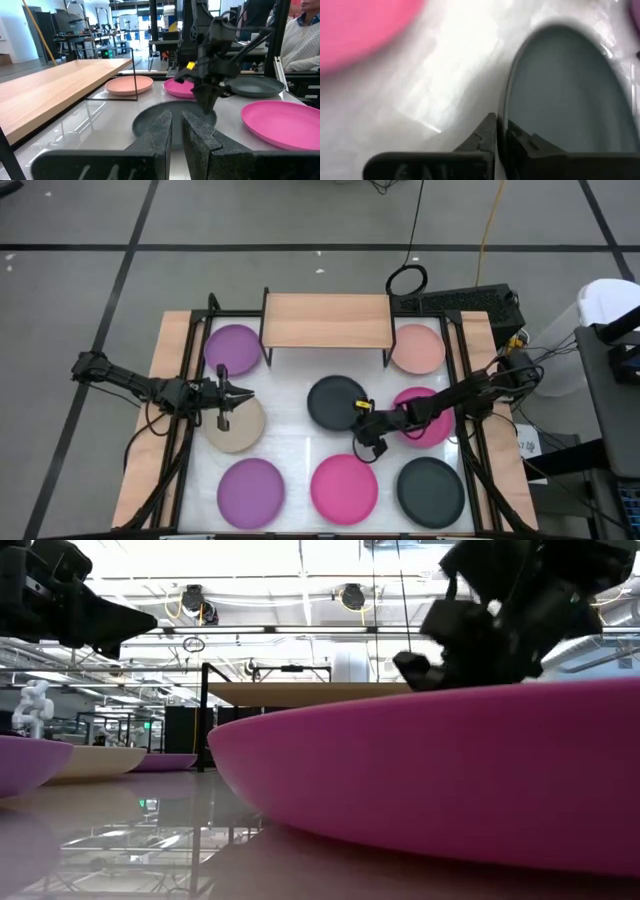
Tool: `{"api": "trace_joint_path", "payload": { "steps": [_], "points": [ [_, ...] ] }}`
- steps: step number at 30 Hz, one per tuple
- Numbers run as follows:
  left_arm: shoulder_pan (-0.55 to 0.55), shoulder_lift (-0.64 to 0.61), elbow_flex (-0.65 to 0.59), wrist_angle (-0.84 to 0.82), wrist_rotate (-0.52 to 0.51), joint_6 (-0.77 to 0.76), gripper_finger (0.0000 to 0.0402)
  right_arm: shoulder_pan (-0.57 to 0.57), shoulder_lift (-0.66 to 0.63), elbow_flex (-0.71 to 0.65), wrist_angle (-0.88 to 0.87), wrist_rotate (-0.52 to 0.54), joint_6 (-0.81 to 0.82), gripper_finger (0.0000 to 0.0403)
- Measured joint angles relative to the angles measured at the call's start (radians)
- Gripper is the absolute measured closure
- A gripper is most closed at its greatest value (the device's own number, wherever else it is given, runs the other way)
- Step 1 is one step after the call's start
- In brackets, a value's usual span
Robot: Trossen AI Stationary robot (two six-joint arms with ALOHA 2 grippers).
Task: Place and stack plates onto a shelf
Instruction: Put the top black plate on the shelf
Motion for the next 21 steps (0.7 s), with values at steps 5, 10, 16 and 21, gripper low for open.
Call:
{"api": "trace_joint_path", "payload": {
  "steps": [5,10,16,21],
  "points": [
    [0.000,0.000,0.000,0.000,0.000,0.000,0.0355,0.025,-0.106,0.029,0.004,0.081,-0.067,0.0398],
    [0.000,0.000,0.000,0.000,0.000,0.000,0.0355,0.011,-0.252,0.054,0.047,0.189,-0.204,0.0400],
    [0.000,0.000,0.000,0.000,0.000,0.000,0.0355,-0.155,-0.379,0.069,0.145,0.288,-0.434,0.0401],
    [0.000,0.000,0.000,0.000,0.000,0.000,0.0355,-0.379,-0.387,0.205,-0.030,0.180,-0.389,0.0402]
  ]
}}
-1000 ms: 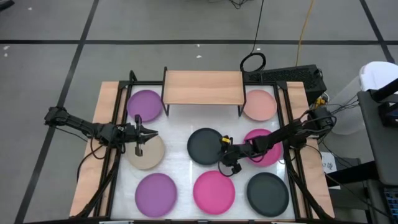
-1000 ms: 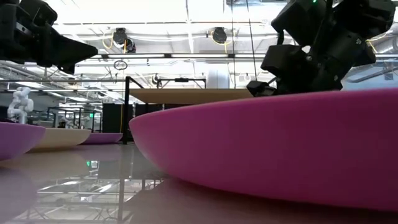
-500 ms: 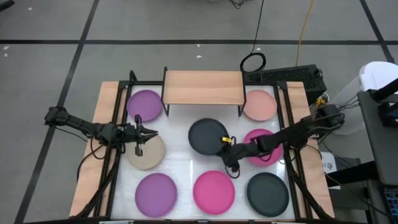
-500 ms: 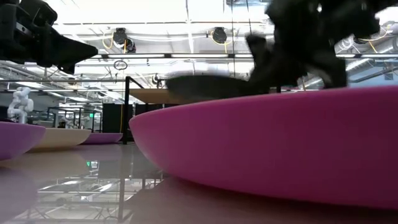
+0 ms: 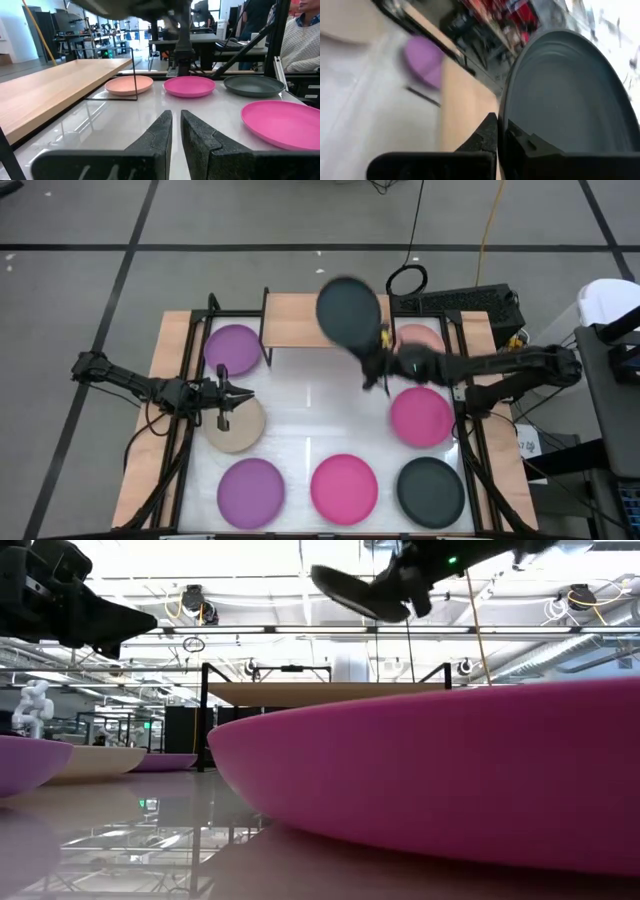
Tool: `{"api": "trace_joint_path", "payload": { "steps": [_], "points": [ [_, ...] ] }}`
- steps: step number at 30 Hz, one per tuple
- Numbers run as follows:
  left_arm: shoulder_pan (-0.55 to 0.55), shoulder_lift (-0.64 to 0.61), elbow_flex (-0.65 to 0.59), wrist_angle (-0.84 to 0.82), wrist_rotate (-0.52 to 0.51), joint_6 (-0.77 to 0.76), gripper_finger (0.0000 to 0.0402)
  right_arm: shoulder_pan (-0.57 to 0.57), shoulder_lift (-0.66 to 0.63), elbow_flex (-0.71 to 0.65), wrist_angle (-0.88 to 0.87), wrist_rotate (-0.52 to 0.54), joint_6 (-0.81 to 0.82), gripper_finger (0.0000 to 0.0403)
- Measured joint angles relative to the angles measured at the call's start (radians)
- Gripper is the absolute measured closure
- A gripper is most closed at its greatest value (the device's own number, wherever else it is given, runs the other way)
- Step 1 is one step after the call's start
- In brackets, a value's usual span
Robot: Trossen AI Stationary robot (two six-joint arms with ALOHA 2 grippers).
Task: Place and stack plates onto a shelf
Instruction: Put the top black plate on the shelf
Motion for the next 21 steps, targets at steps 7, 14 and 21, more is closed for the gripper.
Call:
{"api": "trace_joint_path", "payload": {
  "steps": [7,14,21],
  "points": [
    [0.000,0.000,0.000,0.000,0.000,0.000,0.0355,-0.212,0.066,0.168,-0.367,-0.272,0.169,0.0402],
    [0.000,0.000,0.000,0.000,0.000,0.000,0.0355,-0.269,0.111,0.115,-0.395,-0.293,0.194,0.0402],
    [0.000,0.000,0.000,0.000,0.000,0.000,0.0355,-0.273,0.153,0.047,-0.302,-0.288,0.192,0.0394]
  ]
}}
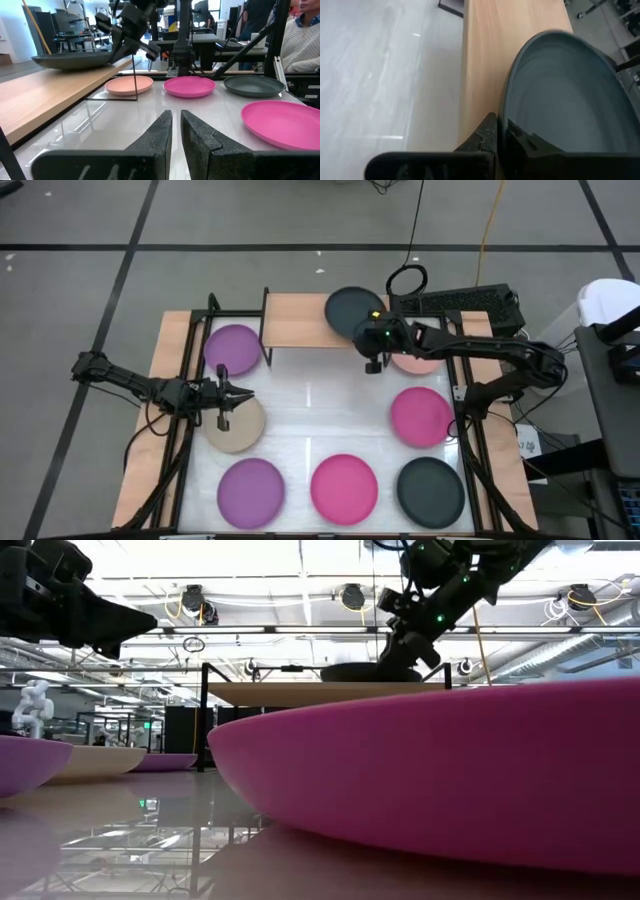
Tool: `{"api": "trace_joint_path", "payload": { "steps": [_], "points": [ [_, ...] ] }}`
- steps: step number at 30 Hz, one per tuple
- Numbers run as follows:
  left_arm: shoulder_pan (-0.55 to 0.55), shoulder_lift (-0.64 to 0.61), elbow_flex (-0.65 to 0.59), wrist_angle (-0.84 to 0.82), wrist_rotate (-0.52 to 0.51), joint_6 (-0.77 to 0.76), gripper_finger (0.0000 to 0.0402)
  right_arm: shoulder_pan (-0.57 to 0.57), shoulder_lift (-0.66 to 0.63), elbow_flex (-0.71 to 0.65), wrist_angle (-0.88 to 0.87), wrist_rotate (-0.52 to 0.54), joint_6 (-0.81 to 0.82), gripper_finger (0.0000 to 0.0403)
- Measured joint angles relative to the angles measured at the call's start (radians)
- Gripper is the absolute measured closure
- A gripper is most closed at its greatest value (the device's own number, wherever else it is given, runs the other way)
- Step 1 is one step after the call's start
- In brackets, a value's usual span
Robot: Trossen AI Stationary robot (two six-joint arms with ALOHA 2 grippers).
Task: Place and stack plates onto a shelf
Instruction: Put the top black plate on the shelf
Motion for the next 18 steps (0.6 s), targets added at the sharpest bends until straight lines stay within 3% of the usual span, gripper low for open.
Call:
{"api": "trace_joint_path", "payload": {
  "steps": [12,18],
  "points": [
    [0.000,0.000,0.000,0.000,0.000,0.000,0.0355,0.004,0.001,-0.023,0.037,-0.001,0.055,0.0314],
    [0.000,0.000,0.000,0.000,0.000,0.000,0.0355,0.044,-0.065,-0.022,-0.002,0.029,0.055,0.0268]
  ]
}}
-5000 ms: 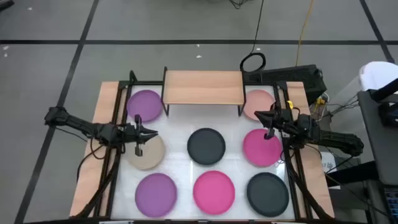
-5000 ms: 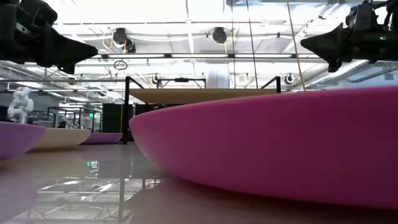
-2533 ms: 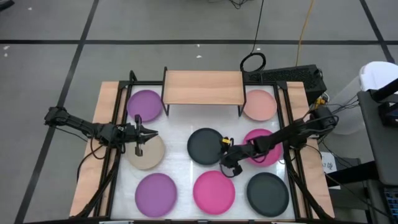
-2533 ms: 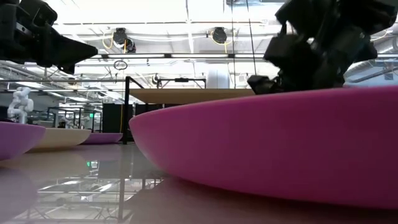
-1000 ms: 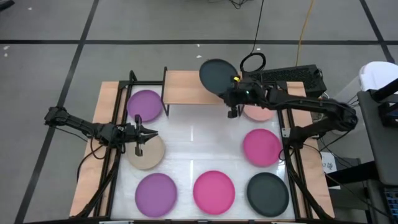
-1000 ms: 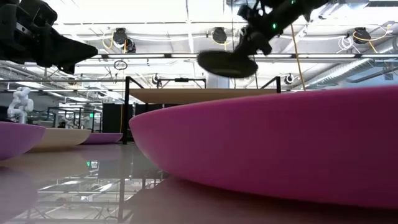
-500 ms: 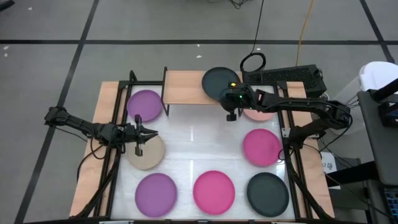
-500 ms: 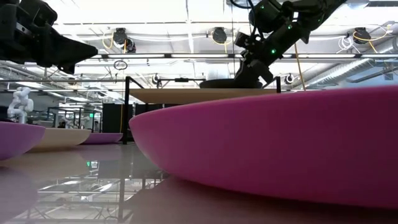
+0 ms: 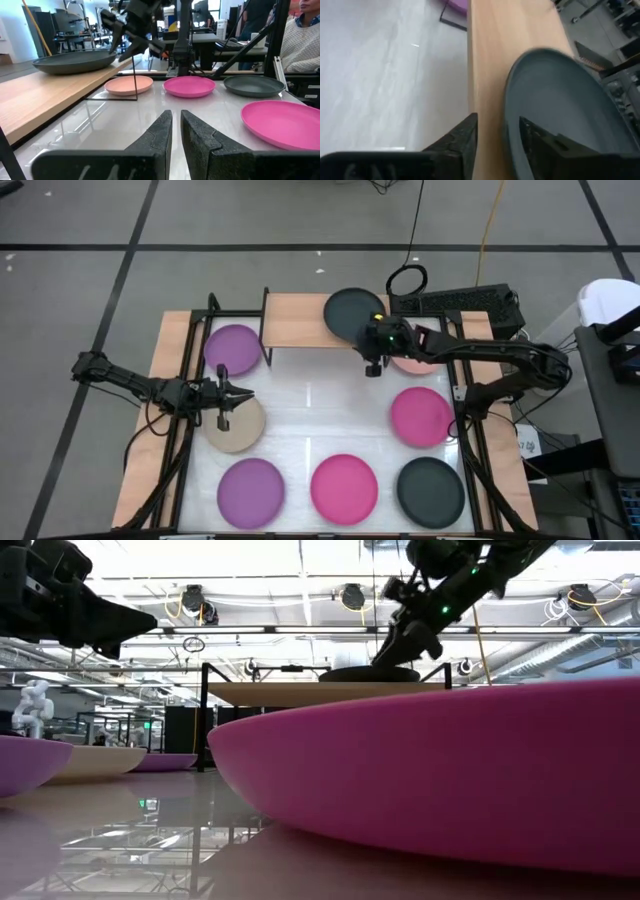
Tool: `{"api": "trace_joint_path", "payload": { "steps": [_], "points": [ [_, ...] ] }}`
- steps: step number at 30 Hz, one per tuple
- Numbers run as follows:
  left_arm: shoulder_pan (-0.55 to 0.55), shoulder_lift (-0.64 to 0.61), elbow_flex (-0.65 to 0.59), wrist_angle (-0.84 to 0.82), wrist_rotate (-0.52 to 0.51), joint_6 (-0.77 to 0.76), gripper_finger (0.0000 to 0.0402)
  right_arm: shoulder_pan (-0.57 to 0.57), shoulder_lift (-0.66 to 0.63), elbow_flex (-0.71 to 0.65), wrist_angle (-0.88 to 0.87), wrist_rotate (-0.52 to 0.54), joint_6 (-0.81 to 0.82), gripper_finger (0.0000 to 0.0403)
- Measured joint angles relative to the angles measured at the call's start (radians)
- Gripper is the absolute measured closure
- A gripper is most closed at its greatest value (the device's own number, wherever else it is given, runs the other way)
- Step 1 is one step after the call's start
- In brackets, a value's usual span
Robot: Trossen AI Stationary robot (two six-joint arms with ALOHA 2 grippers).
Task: Place and stack plates onto a shelf
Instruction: Put the top black plate on the shelf, then stack the top violet plate on top of the black plate on the shelf
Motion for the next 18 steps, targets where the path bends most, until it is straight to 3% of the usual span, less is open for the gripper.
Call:
{"api": "trace_joint_path", "payload": {
  "steps": [9,14,18],
  "points": [
    [0.000,0.000,0.000,0.000,0.000,0.000,0.0355,0.111,-0.229,0.000,-0.037,-0.007,0.081,0.0255],
    [0.000,0.000,0.000,0.000,0.000,0.000,0.0355,0.177,-0.360,-0.002,-0.091,-0.007,0.254,0.0258],
    [0.000,0.000,0.000,0.000,0.000,0.000,0.0355,0.238,-0.459,-0.081,-0.094,-0.007,0.382,0.0258]
  ]
}}
